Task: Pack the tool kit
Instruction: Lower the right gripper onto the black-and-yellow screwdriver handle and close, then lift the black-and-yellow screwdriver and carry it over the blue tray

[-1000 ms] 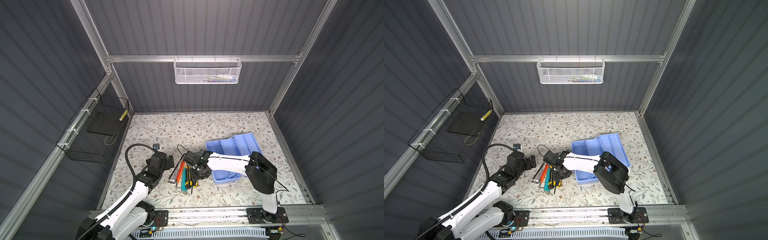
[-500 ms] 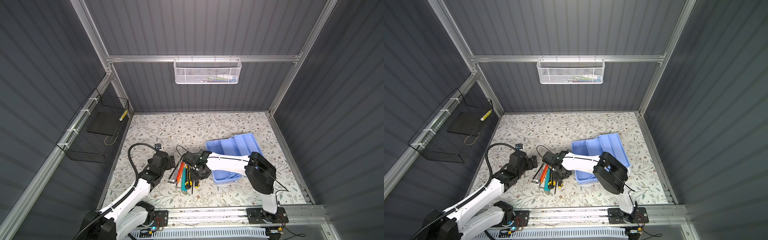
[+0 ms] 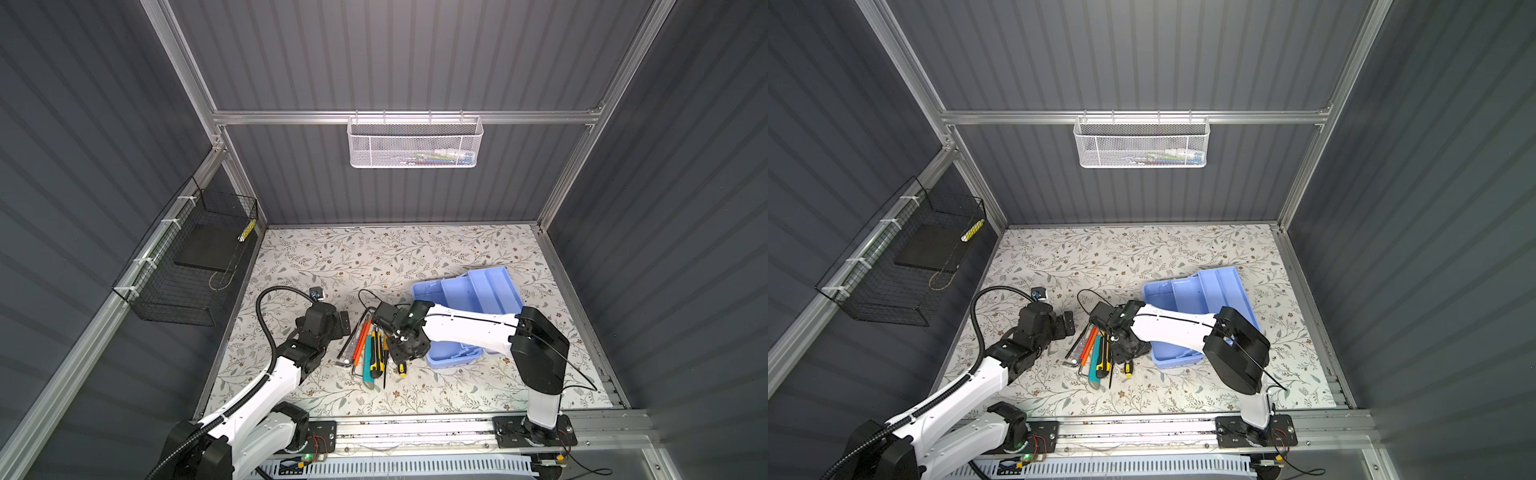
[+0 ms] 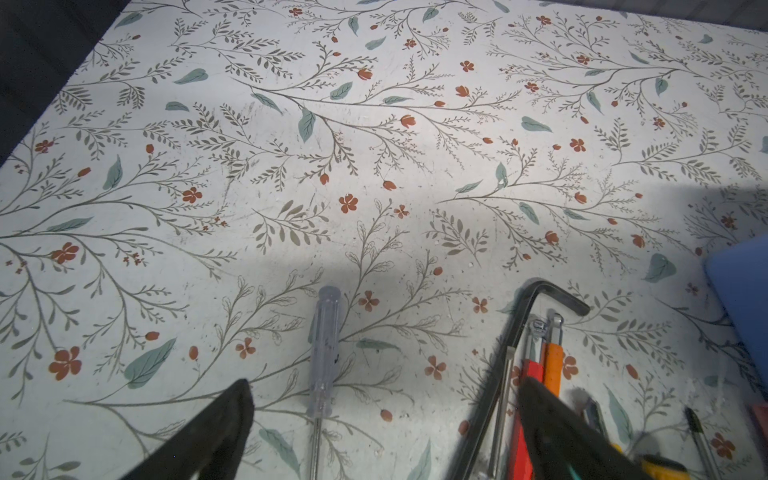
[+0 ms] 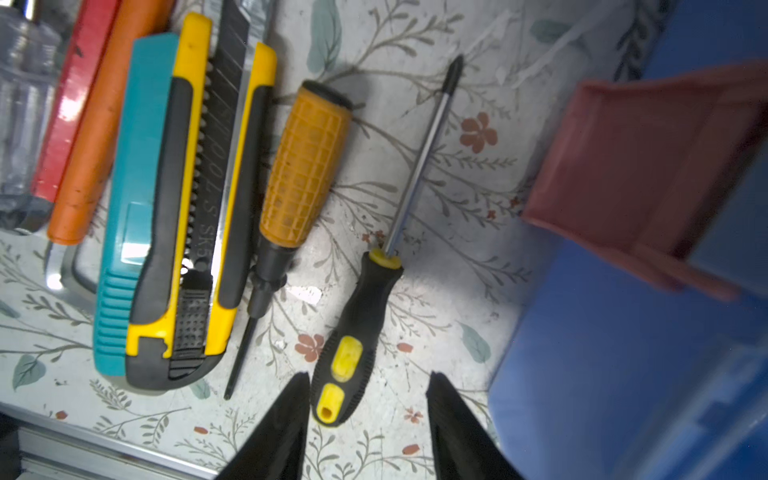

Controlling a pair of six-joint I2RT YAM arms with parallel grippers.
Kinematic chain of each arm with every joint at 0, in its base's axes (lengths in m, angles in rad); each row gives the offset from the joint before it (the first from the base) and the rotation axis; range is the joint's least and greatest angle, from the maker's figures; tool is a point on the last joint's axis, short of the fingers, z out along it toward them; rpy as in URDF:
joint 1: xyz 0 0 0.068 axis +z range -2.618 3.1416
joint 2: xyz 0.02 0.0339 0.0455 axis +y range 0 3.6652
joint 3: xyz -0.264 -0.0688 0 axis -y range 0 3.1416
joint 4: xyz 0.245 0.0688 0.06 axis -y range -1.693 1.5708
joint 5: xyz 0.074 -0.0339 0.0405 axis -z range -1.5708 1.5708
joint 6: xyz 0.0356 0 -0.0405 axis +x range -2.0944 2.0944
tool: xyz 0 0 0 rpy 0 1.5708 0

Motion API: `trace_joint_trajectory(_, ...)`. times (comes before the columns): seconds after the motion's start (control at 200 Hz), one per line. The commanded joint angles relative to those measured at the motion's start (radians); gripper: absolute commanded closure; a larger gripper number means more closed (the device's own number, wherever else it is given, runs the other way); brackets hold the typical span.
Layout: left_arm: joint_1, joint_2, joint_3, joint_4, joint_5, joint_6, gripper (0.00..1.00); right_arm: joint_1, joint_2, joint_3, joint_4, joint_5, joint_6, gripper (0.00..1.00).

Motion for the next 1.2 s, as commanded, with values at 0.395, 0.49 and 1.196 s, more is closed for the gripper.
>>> trace_joint_trajectory(0.395,0.006,-0.002,0.014,0.005,0.009,0.018,0.00,0.011,0.128,0.070,-0.102,0.035,-0.007,0.46)
trace_joint_trajectory(0.49,0.006,-0.008,0.013,0.006,0.008,0.017,0.00,0.011,0.142,0.076,-0.104,0.032,-0.009,0.46)
trace_joint_trajectory(1.196,0.007,0.006,0.019,0.003,0.006,0.015,0.00,0.010,0.159,0.124,-0.128,0.054,-0.009,0.77)
